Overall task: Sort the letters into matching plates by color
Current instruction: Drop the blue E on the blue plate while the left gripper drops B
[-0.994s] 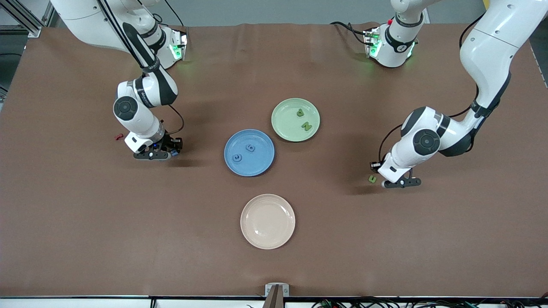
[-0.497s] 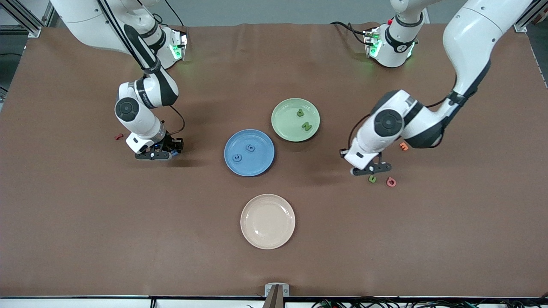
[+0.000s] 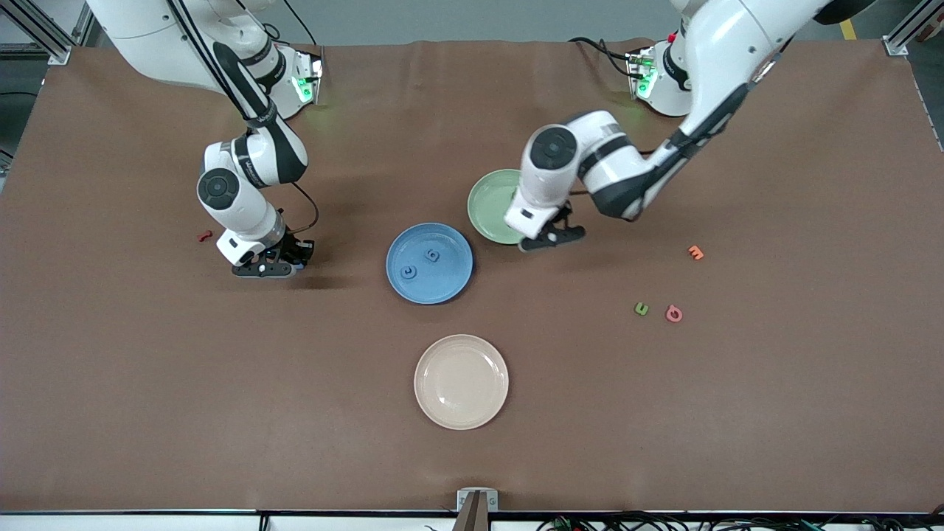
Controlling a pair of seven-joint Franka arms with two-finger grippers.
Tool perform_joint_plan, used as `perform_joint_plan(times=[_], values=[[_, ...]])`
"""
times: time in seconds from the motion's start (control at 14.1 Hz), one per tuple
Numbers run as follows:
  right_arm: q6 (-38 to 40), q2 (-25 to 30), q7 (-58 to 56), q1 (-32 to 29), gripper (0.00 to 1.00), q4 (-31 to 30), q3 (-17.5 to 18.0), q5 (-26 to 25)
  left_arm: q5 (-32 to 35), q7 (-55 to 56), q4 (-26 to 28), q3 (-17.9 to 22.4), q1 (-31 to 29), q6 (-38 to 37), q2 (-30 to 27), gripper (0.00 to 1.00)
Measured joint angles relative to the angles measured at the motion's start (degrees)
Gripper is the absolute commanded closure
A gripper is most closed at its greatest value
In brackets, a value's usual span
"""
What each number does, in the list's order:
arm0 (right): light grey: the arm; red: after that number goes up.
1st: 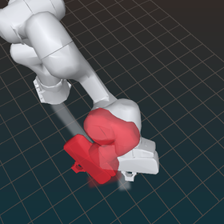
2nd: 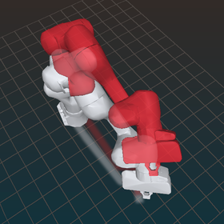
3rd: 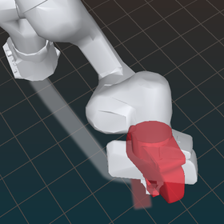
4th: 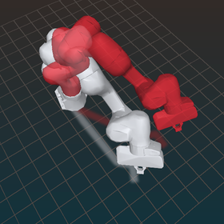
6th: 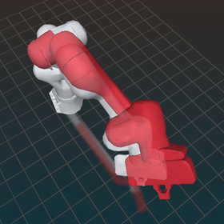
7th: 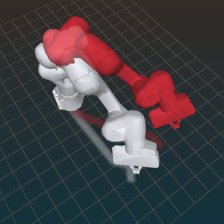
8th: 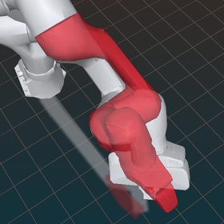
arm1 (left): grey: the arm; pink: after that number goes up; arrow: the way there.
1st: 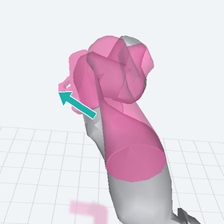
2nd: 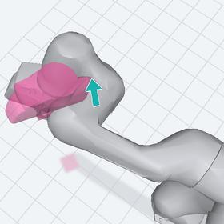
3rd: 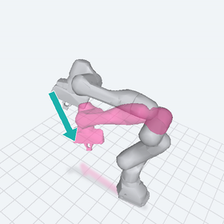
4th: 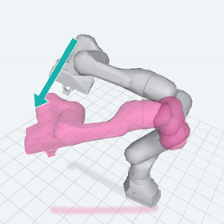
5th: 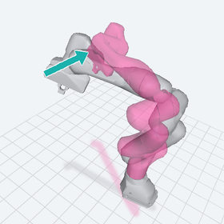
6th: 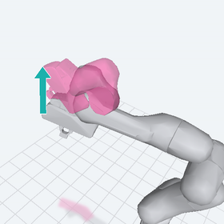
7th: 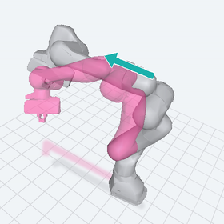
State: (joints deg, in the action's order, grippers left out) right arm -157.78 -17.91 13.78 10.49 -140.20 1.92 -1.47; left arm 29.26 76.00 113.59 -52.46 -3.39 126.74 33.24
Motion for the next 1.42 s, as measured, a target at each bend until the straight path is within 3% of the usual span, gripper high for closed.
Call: perform_joint_plan(times=[0.28, 0.5, 0.85, 1.14, 1.42], values=[[0.3, -0.1, 0.1, 0.0, 1.0, 0.9, 0.1, 0.0, -0.1, 5.8, 0.1, 0.1, 6.9, -0.1, 0.3, 0.78], [7.8, -0.2, 2.7, 1.1, 1.0, 5.7, 0.5, 0.0, -0.1, 7.5, 0.4, 0.1, 9.0, -0.1, 1.5, 0.78], [15.8, -0.6, 21.9, 11.4, 1.0, 16.4, 1.2, 0.1, -0.1, 7.5, 0.0, 0.5, 9.1, 0.6, 3.6, 0.77], [16.4, -5.4, 37.1, 19.0, 1.0, 23.9, 1.3, 0.1, 0.1, 7.5, -0.6, 1.4, 9.4, 0.9, 5.9, 0.77], [17.3, -12.6, 47.2, 23.5, 1.0, 32.5, 1.2, 0.1, 0.4, 7.3, -0.7, 4.8, 11.6, 3.1, 6.9, 0.75]])
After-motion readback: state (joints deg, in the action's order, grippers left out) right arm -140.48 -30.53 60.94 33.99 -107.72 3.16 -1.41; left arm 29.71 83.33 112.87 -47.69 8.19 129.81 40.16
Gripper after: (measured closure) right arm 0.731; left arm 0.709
